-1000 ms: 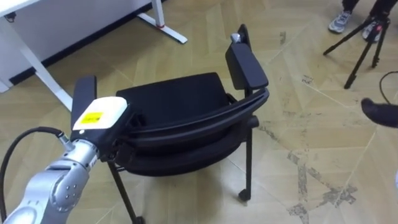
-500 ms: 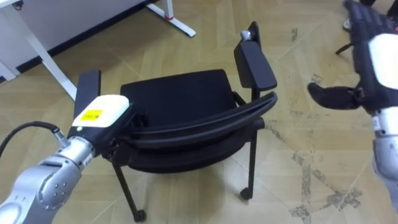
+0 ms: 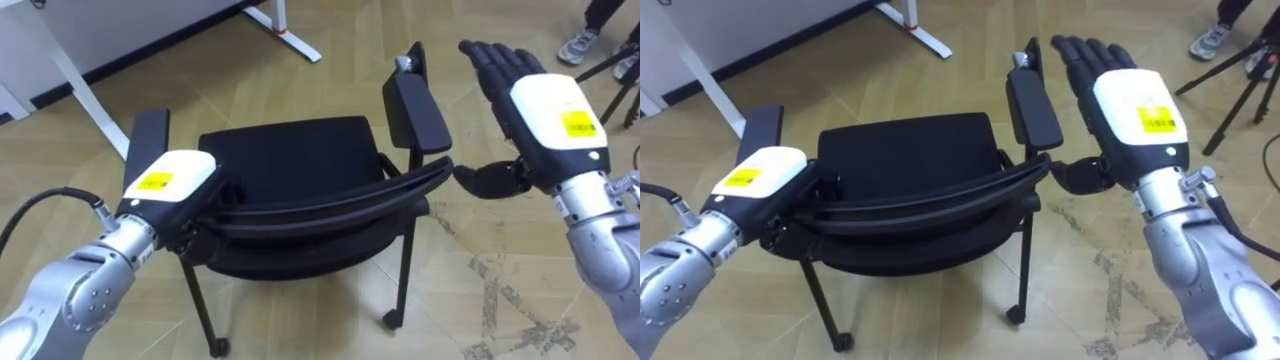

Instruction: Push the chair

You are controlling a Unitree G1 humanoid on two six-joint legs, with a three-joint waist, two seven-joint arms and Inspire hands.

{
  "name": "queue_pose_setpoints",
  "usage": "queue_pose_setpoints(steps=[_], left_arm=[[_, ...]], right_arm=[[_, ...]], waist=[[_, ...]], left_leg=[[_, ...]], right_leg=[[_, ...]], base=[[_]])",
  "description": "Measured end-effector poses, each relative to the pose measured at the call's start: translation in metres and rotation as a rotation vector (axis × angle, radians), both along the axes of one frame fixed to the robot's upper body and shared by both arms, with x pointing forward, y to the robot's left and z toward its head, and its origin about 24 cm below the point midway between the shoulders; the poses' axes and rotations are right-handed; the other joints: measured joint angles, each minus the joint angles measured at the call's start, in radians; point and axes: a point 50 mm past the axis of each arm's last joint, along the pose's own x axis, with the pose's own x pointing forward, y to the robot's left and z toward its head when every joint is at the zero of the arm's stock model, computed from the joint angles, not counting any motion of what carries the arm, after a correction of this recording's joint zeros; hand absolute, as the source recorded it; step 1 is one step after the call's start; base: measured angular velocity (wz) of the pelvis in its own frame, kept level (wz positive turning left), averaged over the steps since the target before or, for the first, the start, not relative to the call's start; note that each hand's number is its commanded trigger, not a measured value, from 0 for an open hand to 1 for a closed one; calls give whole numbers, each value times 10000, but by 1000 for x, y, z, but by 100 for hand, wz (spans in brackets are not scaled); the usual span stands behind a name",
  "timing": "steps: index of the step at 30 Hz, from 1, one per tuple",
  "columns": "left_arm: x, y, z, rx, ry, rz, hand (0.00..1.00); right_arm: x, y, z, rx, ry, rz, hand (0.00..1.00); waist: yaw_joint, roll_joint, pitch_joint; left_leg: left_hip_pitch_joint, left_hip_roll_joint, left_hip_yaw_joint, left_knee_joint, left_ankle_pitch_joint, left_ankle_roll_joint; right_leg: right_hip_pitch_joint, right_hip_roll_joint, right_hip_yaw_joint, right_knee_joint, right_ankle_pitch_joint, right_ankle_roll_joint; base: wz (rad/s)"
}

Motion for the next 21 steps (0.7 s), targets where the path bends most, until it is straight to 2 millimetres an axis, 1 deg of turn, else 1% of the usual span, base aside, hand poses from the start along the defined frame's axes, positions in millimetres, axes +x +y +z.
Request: queue_pose_setpoints(steps=[3,6,9,10,12,16,21], left_arm=[[0,1,1,15,-6,-36,100],[1,1,2,46,-39,-108,100],[1,0,3,66,-82,-175,100],[1,0,3,78,-84,-198,100],[3,0,3,150,-74,-325,100],[3,1,1,144,15,-380,100],[5,-1,-1,116,-11,-491,100]], right_arm=[[-1,1,-3,-385,375,270,0],[-2,3,-8,-551,684,420,0],[-2,4,-11,-731,1035,565,0],[-2,4,-11,-811,1105,584,0],[-3,4,-12,-1018,1247,651,0],[-6,9,-22,-1432,2032,1084,0],[-9,12,-29,-1698,2759,1366,0]], waist=[[15,-32,7],[21,-131,12],[38,-229,36],[58,-251,28],[71,-256,25],[88,-243,23],[148,-231,20]], left_leg=[[3,2,-18,0,0,0],[7,3,-31,1,0,0],[41,-3,-37,-1,0,0],[51,-7,-36,-1,0,0],[64,-13,-35,-5,0,0],[192,-9,-32,-68,0,0],[210,-10,-81,-66,0,0]], right_leg=[[5,-1,2,0,0,0],[23,-2,6,-2,0,0],[80,-6,14,-31,0,0],[87,-7,10,-40,0,0],[115,-15,1,-65,0,0],[279,-2,-26,-178,0,0],[306,-5,-74,-168,0,0]], base=[[0],[1],[3],[0],[0],[1],[4]])
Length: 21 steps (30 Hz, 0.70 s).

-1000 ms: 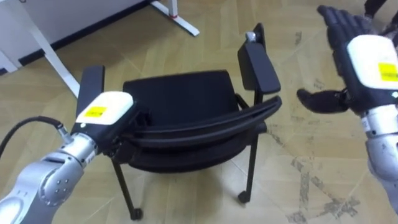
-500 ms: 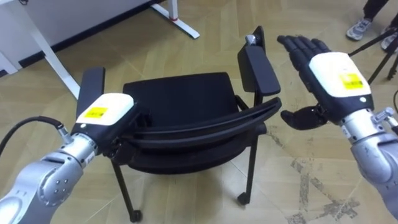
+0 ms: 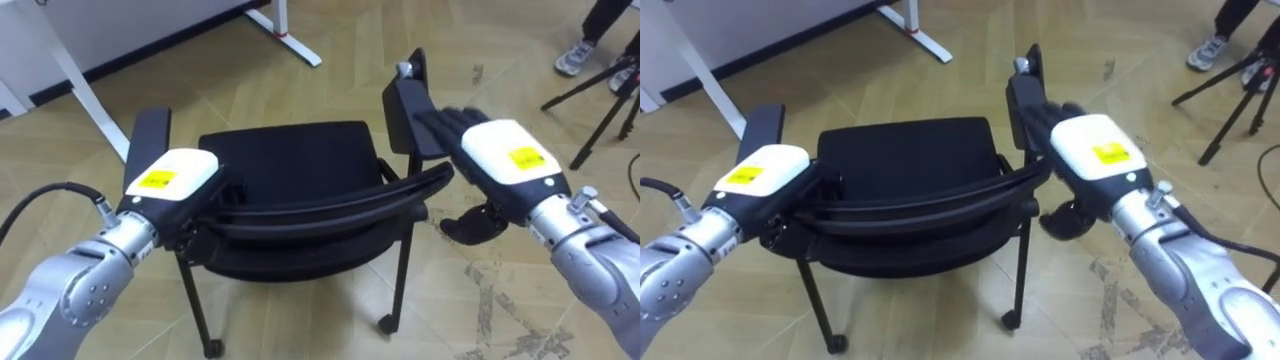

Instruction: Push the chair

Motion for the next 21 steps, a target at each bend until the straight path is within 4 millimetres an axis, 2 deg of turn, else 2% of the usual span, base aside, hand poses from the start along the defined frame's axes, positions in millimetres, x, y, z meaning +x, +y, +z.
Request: queue_pose_setpoints(steps=[4,11,18,21], left_arm=[[0,0,-3,-74,102,33,100],[-1,-1,-4,-96,118,16,100],[-2,-6,-7,-159,248,-188,100],[0,-10,-6,-151,213,-380,100]], right_arm=[[-3,3,-6,-287,639,266,0],[-4,6,-4,-325,724,451,0],[-7,16,-9,-409,1039,909,0],[-11,25,-15,-392,1273,1243,0]], waist=[[-21,9,-2],[-54,70,-9],[10,232,-100],[212,237,-98]], left_leg=[[118,-2,4,5,0,0],[108,-2,-79,3,0,0],[133,-11,-191,-6,0,0],[125,-7,-225,-10,0,0]], right_leg=[[129,-9,-62,-1,0,0],[145,-18,-211,-7,0,1],[183,-20,-206,11,0,1],[178,-13,-211,9,-2,1]], base=[[0],[2],[2],[1]])
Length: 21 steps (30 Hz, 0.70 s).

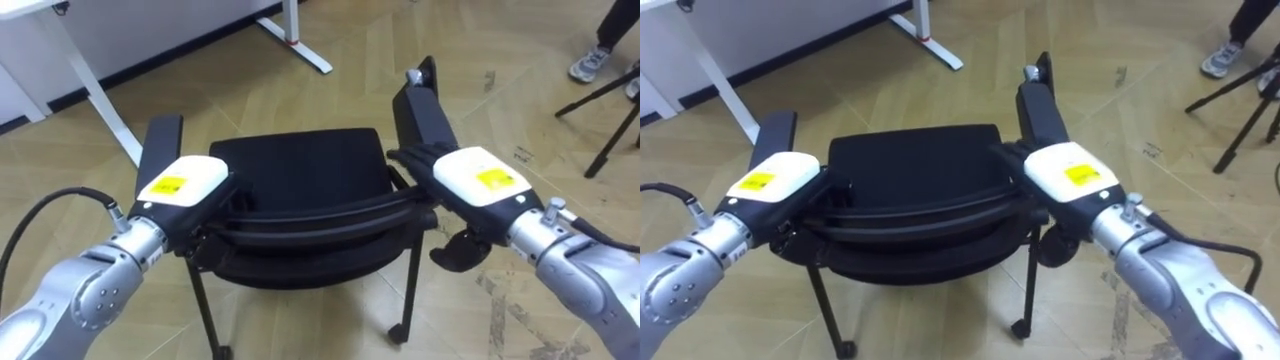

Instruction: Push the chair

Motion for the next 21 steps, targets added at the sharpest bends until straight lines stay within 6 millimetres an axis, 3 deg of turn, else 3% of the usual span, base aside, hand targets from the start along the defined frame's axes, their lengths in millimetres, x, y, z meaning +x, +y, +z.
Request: queue_pose_setpoints(steps=[6,13,14,15,16,20,21], left_arm=[[3,-9,2,-21,-94,-431,100],[2,-16,5,-129,-261,-906,100],[2,-17,5,-129,-275,-953,100],[2,-19,5,-137,-301,-1054,100],[2,-21,5,-171,-330,-1141,100],[1,-26,5,-244,-397,-1326,100],[0,-27,5,-266,-403,-1367,100]], right_arm=[[-7,17,-3,195,176,771,0],[-8,19,-5,223,267,937,0],[-8,19,-5,223,265,936,22],[-8,19,-5,224,257,939,49],[-8,20,-5,248,253,942,99],[-11,23,-8,273,369,1066,100],[-11,24,-8,282,381,1089,100]], waist=[[327,-17,12],[434,-72,75],[453,-71,77],[508,-58,85],[573,-57,97],[631,-24,122],[669,52,181]], left_leg=[[-7,7,-46,-13,0,0],[-6,5,-278,-64,0,0],[-7,5,-283,-65,0,0],[-6,6,-300,-65,0,0],[-7,6,-311,-65,0,0],[17,17,-554,-65,4,4],[114,137,-884,-79,26,36]], right_leg=[[3,2,-43,7,0,0],[68,-5,-259,6,0,0],[70,-4,-258,11,0,0],[71,-4,-262,25,0,0],[71,-3,-258,22,0,0],[9,19,-271,223,-11,11],[-295,58,-303,829,-82,32]], base=[[3],[10],[11],[5],[0],[7],[-4]])
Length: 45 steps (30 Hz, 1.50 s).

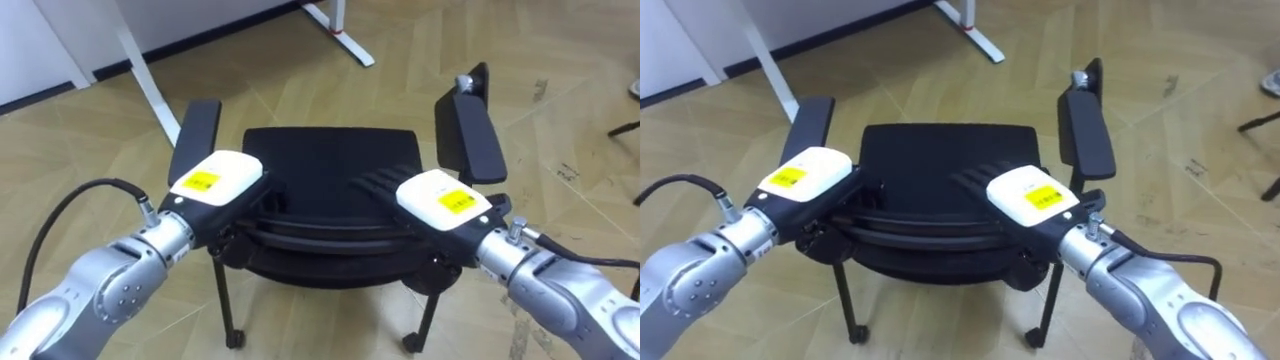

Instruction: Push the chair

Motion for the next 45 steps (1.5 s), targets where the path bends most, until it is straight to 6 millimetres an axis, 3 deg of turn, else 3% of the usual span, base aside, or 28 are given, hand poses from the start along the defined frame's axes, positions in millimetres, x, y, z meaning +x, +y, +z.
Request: queue_pose_setpoints(steps=[1,2,3,5,7,19,39,44,45], left_arm=[[0,0,0,30,11,-10,100],[0,1,0,55,-22,1,100],[0,3,1,20,-91,65,100],[-1,1,-3,1,47,92,100],[-1,0,-3,6,45,76,100],[-1,-1,-4,17,28,70,100],[-3,-2,-7,177,138,80,100],[-3,-3,-14,146,374,133,100],[-4,-2,-19,118,524,178,100]], right_arm=[[0,1,-1,67,25,0,100],[0,3,-1,107,8,10,100],[1,5,1,193,-99,53,100],[3,6,1,353,-223,-117,100],[3,5,1,299,-161,-132,100],[3,6,-2,333,-213,-225,100],[2,7,-8,457,-146,-230,100],[1,8,-12,360,16,-198,100],[1,7,-14,232,46,-130,100]], waist=[[3,129,69],[86,66,34],[197,-7,-35],[41,143,-78],[-58,102,-60],[-124,67,-78],[-110,67,-79],[-174,36,-63],[-156,10,-46]], left_leg=[[36,115,-669,9,6,8],[13,100,-847,13,0,-1],[-63,62,-816,27,-87,-99],[-143,65,-37,52,-93,-149],[-141,93,373,106,-86,-151],[35,41,598,16,-87,-150],[239,66,680,85,-87,-150],[44,86,945,973,-101,-172],[-142,58,1106,1651,-146,-246]], right_leg=[[-443,101,126,329,-197,-44],[-558,102,341,-228,-104,-121],[-663,57,191,-873,436,-259],[-527,71,104,-776,502,-259],[-433,94,271,-820,500,-256],[-418,124,542,-803,489,-238],[-195,125,596,-790,485,-232],[-73,27,250,-485,385,-189],[-38,-54,247,-256,285,-226]], base=[[-13],[-25],[0],[32],[25],[-2],[0],[3],[4]])
